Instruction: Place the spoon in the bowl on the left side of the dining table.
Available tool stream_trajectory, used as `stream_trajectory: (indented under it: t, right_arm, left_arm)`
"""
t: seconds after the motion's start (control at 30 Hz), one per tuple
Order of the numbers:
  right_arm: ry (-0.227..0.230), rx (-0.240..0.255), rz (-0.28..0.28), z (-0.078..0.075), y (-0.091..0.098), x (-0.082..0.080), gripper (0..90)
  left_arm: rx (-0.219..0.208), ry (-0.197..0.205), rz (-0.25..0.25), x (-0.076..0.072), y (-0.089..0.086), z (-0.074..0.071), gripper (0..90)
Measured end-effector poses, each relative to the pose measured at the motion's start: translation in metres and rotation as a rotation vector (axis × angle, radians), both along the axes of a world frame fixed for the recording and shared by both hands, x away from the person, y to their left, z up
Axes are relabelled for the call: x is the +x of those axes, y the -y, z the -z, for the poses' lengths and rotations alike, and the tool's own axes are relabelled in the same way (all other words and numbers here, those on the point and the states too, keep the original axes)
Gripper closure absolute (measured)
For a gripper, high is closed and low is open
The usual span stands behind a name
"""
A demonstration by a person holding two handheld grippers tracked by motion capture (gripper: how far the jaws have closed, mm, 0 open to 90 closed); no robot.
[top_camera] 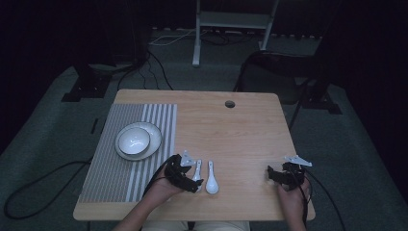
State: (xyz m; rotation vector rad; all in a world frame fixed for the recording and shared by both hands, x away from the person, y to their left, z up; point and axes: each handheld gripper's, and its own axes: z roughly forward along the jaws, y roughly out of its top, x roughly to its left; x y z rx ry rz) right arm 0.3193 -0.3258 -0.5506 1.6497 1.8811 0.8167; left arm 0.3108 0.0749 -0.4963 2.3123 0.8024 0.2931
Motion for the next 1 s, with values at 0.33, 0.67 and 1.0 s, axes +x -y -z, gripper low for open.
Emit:
stream_trajectory:
  t: [0.33,0.67,1.0]
  right_arm:
    - [0.000,0.000,0.000,0.000,0.000,0.000,11.9]
    - [0.000,0.001,0.001,0.000,0.000,0.000,11.9]
    - [0.000,0.000,0.001,0.000,0.000,0.000,11.9]
  left_arm:
    - [-0.007,-0.042,0.012,0.006,0.029,0.003,5.4]
    - [0.026,-0.063,0.010,0.012,0.055,0.013,5.3]
    - [0.074,-0.105,0.009,0.016,0.072,0.026,5.4]
